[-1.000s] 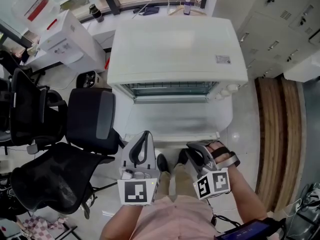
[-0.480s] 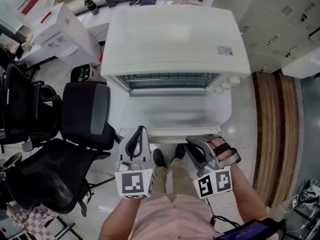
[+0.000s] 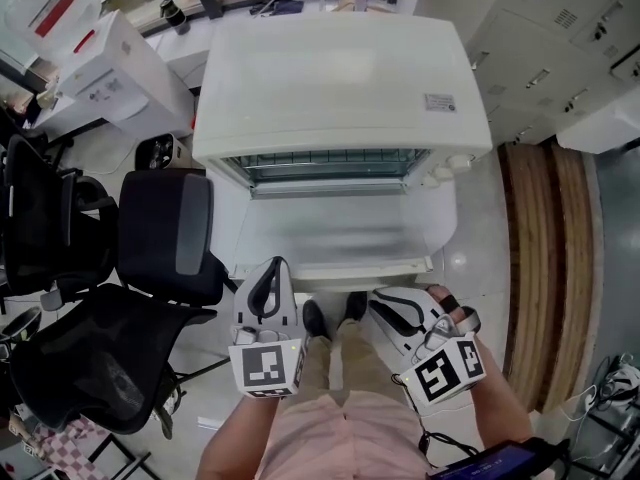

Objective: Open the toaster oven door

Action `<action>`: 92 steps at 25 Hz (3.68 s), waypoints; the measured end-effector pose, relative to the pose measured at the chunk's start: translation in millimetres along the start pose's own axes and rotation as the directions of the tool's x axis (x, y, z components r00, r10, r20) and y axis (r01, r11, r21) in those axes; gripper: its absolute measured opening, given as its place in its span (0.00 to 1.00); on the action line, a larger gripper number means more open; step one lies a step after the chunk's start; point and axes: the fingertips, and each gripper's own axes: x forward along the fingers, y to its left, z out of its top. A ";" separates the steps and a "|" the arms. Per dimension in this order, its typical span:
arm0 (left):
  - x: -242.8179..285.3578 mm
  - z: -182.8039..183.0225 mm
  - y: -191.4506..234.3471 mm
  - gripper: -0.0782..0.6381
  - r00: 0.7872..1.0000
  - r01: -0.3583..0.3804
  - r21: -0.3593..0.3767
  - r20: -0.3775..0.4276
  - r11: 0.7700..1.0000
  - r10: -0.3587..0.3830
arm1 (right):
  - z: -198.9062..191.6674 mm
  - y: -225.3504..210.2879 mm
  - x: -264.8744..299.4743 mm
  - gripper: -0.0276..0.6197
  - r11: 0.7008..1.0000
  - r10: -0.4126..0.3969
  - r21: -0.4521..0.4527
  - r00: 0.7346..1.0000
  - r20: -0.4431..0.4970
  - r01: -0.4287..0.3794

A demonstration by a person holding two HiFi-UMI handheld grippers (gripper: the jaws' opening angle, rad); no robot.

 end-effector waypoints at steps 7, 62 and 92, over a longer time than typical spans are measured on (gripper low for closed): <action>-1.9 -4.7 1.2 0.13 1.000 0.002 -0.001 -0.021 1.000 -0.002 | 26.8 -58.0 -23.5 0.05 0.878 -0.265 0.436 0.960 0.092 0.200; -13.0 -80.7 -14.4 0.13 0.992 0.080 -0.021 -0.100 0.997 -0.082 | -60.6 -18.9 19.1 0.04 0.742 -0.340 0.595 0.938 -0.065 0.310; -6.7 -120.4 -16.1 0.13 0.981 0.106 -0.005 -0.160 0.994 -0.105 | -90.3 -2.4 40.4 0.04 0.736 -0.303 0.604 0.947 -0.111 0.306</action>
